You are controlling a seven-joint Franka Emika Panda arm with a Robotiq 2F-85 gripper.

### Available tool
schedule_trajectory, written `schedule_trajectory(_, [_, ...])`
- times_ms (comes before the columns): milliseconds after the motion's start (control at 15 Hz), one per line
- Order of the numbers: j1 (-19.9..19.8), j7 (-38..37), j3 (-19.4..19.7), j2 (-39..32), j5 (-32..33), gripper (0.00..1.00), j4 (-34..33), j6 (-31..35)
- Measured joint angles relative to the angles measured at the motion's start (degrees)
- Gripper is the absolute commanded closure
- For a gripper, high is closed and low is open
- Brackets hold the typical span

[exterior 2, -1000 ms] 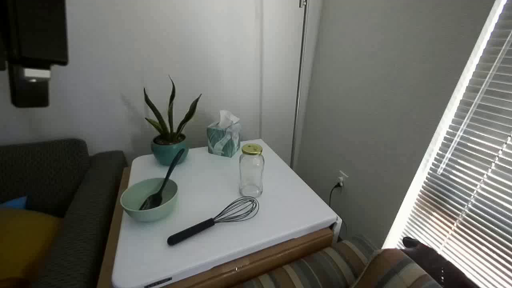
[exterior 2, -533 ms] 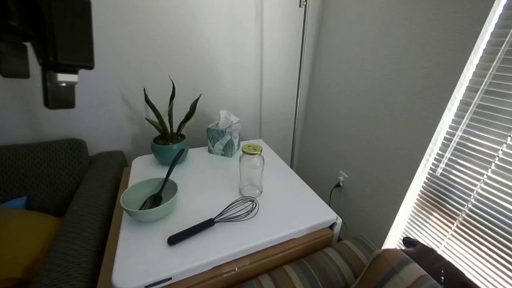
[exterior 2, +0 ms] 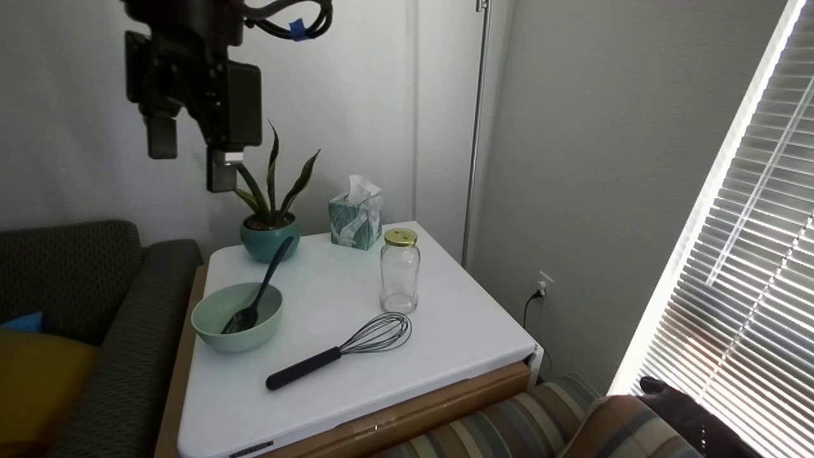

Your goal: Remove the lid from the bottle and put it on the table

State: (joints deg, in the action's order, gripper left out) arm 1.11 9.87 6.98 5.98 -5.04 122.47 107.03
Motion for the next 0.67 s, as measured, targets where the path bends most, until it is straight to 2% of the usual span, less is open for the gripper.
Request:
schedule_trajectory(333, [-0.13,-2.80,-0.03,-7.41,-1.92,0.00,-8.54,-0.05])
schedule_trajectory(667, [-0.24,-2.88,-0.03,-8.17,-1.99,0.00,-9.42,-0.09])
